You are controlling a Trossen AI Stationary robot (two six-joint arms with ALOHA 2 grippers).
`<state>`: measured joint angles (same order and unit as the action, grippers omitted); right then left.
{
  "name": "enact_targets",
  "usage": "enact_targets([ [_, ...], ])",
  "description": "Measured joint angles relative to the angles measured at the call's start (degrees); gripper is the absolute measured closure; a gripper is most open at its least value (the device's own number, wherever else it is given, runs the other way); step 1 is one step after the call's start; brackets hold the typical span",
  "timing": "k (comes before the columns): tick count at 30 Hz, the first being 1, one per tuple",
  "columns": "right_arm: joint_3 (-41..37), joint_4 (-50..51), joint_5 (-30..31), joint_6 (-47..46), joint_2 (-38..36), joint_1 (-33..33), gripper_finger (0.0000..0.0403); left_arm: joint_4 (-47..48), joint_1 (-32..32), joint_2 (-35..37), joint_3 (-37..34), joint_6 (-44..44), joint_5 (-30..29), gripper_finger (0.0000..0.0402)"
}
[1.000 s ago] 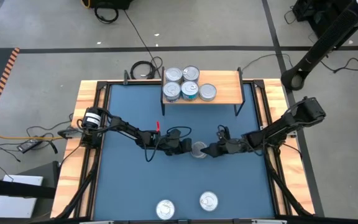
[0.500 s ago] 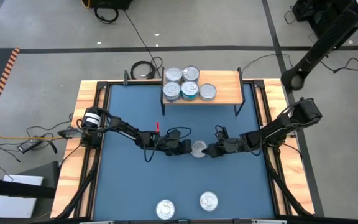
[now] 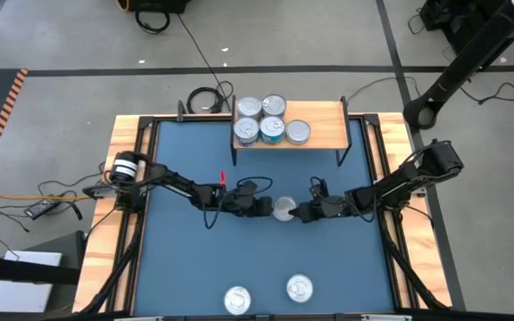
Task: Stack canned seafood by type on shelf
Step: Stack the green tuna can on top of the green tuna can on the shelf
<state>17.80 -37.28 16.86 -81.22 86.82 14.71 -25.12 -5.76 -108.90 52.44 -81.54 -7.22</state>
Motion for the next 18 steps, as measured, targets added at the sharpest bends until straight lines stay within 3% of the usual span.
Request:
enact_targets([
  [6,-0.9,-0.4,2.3,-1.6,-4.3,-0.7,0.0284,0.0,-0.1,6.3,-3.6,-0.1,0.4,0.0398],
  [18,-2.1,-3.4,13.4,-0.1,-20.2,-5.2,0.0284,-0.2,-0.1,18.6,-5.9,7.0,-1.9,0.0398],
])
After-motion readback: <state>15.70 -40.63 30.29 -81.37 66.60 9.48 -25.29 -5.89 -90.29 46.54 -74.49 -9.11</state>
